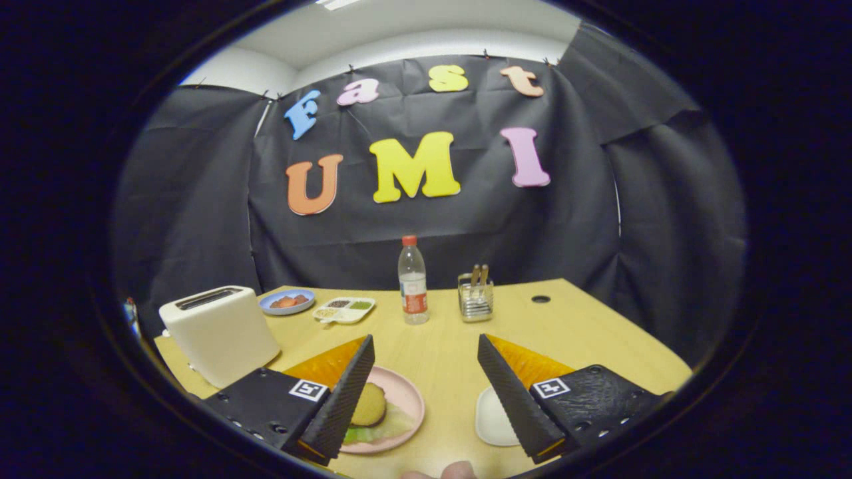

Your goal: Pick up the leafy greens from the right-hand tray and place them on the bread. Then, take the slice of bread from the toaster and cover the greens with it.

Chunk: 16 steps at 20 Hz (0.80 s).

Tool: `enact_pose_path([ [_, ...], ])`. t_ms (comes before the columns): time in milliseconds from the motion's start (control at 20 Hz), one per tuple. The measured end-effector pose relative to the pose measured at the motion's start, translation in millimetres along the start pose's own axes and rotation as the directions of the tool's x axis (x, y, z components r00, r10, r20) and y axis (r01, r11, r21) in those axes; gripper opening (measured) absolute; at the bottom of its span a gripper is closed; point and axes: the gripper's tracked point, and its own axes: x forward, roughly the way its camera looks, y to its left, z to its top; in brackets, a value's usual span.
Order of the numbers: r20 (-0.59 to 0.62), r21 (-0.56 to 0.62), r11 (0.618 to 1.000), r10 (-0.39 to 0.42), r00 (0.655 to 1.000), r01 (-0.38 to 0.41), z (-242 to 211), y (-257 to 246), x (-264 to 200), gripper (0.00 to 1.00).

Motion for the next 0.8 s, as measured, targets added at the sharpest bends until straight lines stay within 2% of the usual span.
enact_pose_path([
  [300, 0.125, -0.093, 0.994, -0.048, 0.991, 0.06, 34.4, -42.5, -50.9, 0.95],
  [450, 0.148, -0.061, 0.994, -0.08, 0.986, 0.09, 40.3, -56.0, -70.9, 0.95],
  [800, 0.165, -0.02, 0.997, -0.066, 0.984, 0.071, 35.9, -44.1, -93.3, 0.95],
])
